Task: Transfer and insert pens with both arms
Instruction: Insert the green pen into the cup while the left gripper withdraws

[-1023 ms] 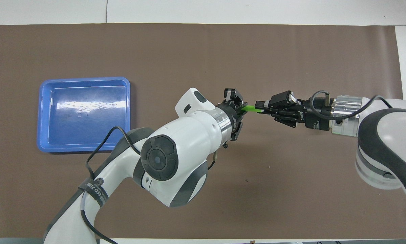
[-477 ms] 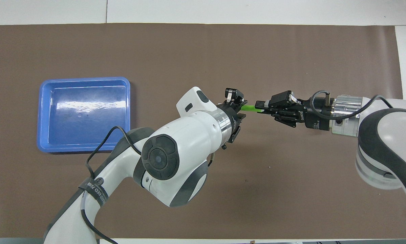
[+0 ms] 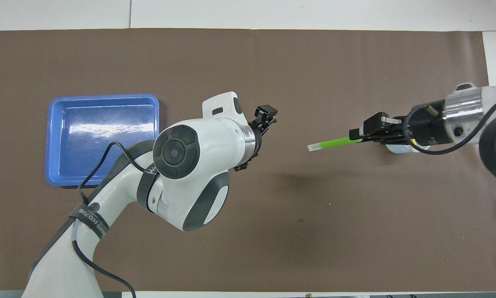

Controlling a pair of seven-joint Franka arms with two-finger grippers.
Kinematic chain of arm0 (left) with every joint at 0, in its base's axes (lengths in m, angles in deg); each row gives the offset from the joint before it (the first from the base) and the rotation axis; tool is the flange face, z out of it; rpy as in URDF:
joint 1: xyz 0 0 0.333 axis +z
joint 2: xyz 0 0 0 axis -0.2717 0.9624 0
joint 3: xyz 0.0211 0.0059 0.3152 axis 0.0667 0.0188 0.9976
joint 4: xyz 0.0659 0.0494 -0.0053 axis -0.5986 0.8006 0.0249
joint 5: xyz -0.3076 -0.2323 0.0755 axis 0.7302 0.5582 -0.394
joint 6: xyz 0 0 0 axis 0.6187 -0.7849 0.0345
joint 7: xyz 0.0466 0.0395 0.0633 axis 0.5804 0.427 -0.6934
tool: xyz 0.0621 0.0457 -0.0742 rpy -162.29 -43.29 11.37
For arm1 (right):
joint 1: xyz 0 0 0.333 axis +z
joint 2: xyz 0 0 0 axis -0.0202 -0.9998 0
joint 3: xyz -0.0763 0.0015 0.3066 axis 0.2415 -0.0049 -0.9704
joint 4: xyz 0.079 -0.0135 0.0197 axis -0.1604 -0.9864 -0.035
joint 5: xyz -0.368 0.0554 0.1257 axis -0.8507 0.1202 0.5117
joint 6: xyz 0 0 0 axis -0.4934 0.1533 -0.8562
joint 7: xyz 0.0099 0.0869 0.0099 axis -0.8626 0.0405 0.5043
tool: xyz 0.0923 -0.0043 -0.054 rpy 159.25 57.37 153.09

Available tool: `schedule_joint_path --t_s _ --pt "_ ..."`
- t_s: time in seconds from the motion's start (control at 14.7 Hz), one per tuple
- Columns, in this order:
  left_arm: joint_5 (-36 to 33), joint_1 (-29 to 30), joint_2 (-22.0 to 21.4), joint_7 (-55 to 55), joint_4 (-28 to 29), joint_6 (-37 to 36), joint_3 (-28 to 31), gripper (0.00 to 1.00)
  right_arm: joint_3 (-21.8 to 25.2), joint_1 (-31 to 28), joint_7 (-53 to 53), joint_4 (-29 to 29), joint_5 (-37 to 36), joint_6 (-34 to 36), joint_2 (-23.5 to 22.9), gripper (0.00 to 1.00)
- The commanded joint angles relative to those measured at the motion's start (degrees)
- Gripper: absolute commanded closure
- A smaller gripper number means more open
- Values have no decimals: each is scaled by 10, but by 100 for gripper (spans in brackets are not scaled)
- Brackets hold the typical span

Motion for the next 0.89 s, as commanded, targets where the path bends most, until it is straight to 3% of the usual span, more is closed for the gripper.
schedule_joint_path --t_s 0.0,0.14,0.27,0.68,0.82 --pt "-3 48 -28 144 33 -62 -2 0 -5 -28 87 152 -141 105 -79 100" --pt "-4 84 -42 256 67 -68 -1 0 -5 -24 235 161 -272 105 -84 100" --pt "-5 129 -55 386 99 -70 0 0 -9 -10 375 148 -399 45 -83 100" --pt "-29 283 -128 672 190 -100 0 0 -10 -8 406 95 -413 -16 -69 100" --pt "-29 328 -149 737 195 -149 0 0 -10 -7 395 87 -396 -24 -66 100"
